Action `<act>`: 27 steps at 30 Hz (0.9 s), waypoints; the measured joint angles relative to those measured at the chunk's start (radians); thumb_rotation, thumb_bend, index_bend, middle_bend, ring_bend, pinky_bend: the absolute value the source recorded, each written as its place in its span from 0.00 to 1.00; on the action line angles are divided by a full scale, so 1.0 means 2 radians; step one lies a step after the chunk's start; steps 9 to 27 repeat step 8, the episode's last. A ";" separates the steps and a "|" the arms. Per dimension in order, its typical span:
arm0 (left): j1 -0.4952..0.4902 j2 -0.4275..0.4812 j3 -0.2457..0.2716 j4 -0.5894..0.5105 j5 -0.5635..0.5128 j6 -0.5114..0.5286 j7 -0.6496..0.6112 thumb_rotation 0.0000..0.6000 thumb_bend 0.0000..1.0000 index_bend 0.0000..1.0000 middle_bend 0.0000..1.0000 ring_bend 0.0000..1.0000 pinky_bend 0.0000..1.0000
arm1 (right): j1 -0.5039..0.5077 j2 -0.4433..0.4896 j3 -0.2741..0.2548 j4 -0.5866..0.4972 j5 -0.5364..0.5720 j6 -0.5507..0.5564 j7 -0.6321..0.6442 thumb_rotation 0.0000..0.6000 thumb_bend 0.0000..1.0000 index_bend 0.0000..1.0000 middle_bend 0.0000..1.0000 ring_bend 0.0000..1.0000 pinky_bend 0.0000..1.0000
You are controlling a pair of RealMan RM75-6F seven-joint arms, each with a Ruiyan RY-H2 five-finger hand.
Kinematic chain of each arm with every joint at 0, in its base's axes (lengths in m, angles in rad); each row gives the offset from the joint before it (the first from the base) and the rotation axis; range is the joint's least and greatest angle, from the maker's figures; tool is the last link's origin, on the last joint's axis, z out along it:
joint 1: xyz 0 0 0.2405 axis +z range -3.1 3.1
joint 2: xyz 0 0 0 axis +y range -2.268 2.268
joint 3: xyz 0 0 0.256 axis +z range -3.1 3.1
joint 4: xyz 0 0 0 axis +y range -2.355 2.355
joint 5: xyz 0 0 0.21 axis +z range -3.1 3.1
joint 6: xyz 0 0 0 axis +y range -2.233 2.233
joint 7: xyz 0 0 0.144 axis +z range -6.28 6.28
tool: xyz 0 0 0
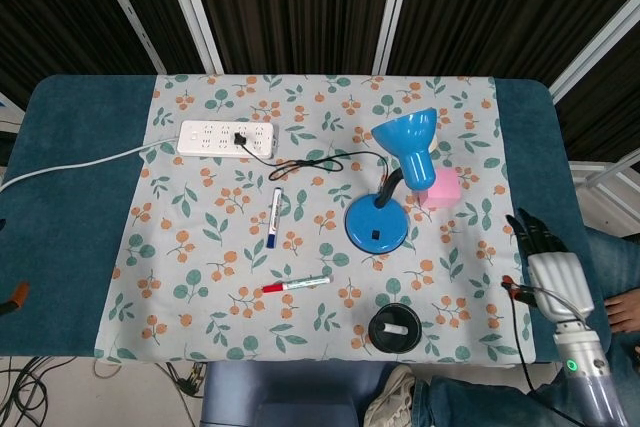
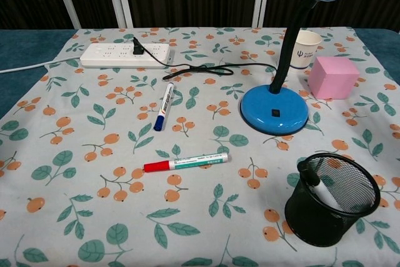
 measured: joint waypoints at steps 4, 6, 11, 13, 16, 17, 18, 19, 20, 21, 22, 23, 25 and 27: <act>0.000 -0.001 0.002 -0.001 0.002 0.001 0.005 1.00 0.28 0.04 0.04 0.00 0.10 | -0.035 0.000 -0.011 0.031 -0.022 0.041 0.025 1.00 0.29 0.00 0.02 0.07 0.00; 0.000 -0.002 0.002 -0.001 0.003 0.001 0.007 1.00 0.28 0.04 0.04 0.00 0.10 | -0.040 0.001 -0.011 0.036 -0.029 0.049 0.026 1.00 0.29 0.00 0.02 0.07 0.00; -0.001 -0.003 0.002 -0.001 0.004 0.001 0.009 1.00 0.28 0.04 0.04 0.00 0.10 | -0.044 0.002 -0.007 0.039 -0.032 0.057 0.025 1.00 0.29 0.00 0.02 0.07 0.00; -0.001 -0.003 0.002 -0.001 0.004 0.001 0.009 1.00 0.28 0.04 0.04 0.00 0.10 | -0.044 0.002 -0.007 0.039 -0.032 0.057 0.025 1.00 0.29 0.00 0.02 0.07 0.00; -0.001 -0.003 0.002 -0.001 0.004 0.001 0.009 1.00 0.28 0.04 0.04 0.00 0.10 | -0.044 0.002 -0.007 0.039 -0.032 0.057 0.025 1.00 0.29 0.00 0.02 0.07 0.00; -0.001 -0.003 0.002 -0.001 0.004 0.001 0.009 1.00 0.28 0.04 0.04 0.00 0.10 | -0.044 0.002 -0.007 0.039 -0.032 0.057 0.025 1.00 0.29 0.00 0.02 0.07 0.00; -0.001 -0.003 0.002 -0.001 0.004 0.001 0.009 1.00 0.28 0.04 0.04 0.00 0.10 | -0.044 0.002 -0.007 0.039 -0.032 0.057 0.025 1.00 0.29 0.00 0.02 0.07 0.00; -0.001 -0.003 0.002 -0.001 0.004 0.001 0.009 1.00 0.28 0.04 0.04 0.00 0.10 | -0.044 0.002 -0.007 0.039 -0.032 0.057 0.025 1.00 0.29 0.00 0.02 0.07 0.00; -0.001 -0.003 0.002 -0.001 0.004 0.001 0.009 1.00 0.28 0.04 0.04 0.00 0.10 | -0.044 0.002 -0.007 0.039 -0.032 0.057 0.025 1.00 0.29 0.00 0.02 0.07 0.00; -0.001 -0.003 0.002 -0.001 0.004 0.001 0.009 1.00 0.28 0.04 0.04 0.00 0.10 | -0.044 0.002 -0.007 0.039 -0.032 0.057 0.025 1.00 0.29 0.00 0.02 0.07 0.00; -0.001 -0.003 0.002 -0.001 0.004 0.001 0.009 1.00 0.28 0.04 0.04 0.00 0.10 | -0.044 0.002 -0.007 0.039 -0.032 0.057 0.025 1.00 0.29 0.00 0.02 0.07 0.00; -0.001 -0.003 0.002 -0.001 0.004 0.001 0.009 1.00 0.28 0.04 0.04 0.00 0.10 | -0.044 0.002 -0.007 0.039 -0.032 0.057 0.025 1.00 0.29 0.00 0.02 0.07 0.00; -0.001 -0.003 0.002 -0.001 0.004 0.001 0.009 1.00 0.28 0.04 0.04 0.00 0.10 | -0.044 0.002 -0.007 0.039 -0.032 0.057 0.025 1.00 0.29 0.00 0.02 0.07 0.00; -0.001 -0.003 0.002 -0.001 0.004 0.001 0.009 1.00 0.28 0.04 0.04 0.00 0.10 | -0.044 0.002 -0.007 0.039 -0.032 0.057 0.025 1.00 0.29 0.00 0.02 0.07 0.00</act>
